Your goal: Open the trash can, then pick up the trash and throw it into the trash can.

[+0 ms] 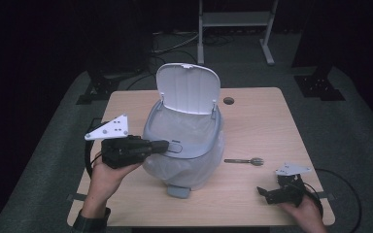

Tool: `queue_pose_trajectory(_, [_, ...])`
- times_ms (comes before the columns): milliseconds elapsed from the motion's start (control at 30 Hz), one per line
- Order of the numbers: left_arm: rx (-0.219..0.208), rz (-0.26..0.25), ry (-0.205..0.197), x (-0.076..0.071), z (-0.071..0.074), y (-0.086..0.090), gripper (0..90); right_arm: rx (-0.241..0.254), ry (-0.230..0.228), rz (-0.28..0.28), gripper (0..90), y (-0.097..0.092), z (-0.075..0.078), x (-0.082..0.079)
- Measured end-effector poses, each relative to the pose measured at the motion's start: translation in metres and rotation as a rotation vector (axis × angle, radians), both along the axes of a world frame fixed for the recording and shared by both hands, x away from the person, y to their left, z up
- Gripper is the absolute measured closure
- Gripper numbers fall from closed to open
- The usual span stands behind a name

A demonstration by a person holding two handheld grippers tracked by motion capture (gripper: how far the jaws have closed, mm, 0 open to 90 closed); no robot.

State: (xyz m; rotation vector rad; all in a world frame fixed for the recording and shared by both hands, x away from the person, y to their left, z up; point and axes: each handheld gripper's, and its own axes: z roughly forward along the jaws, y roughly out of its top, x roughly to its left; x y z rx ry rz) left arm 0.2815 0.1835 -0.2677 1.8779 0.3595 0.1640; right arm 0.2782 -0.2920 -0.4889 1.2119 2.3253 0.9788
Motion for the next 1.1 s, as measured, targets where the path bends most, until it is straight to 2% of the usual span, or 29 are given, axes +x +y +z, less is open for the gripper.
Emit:
queue_pose_trajectory(400, [0.010, 0.026, 0.001, -0.007, 0.000, 0.014, 83.8, 0.000, 0.000, 0.001, 0.0, 0.000, 0.000, 0.000])
queue_pose_trajectory(800, [0.024, 0.071, 0.019, -0.018, -0.006, 0.031, 73.2, 0.000, 0.000, 0.001, 0.0, 0.000, 0.000, 0.000])
queue_pose_trajectory(1067, [0.039, 0.125, 0.029, -0.021, -0.016, 0.040, 56.3, 0.000, 0.000, 0.001, 0.0, 0.000, 0.000, 0.000])
queue_pose_trajectory(1100, [0.040, 0.133, 0.033, -0.021, -0.018, 0.041, 52.2, 0.000, 0.000, 0.000, 0.0, 0.000, 0.000, 0.000])
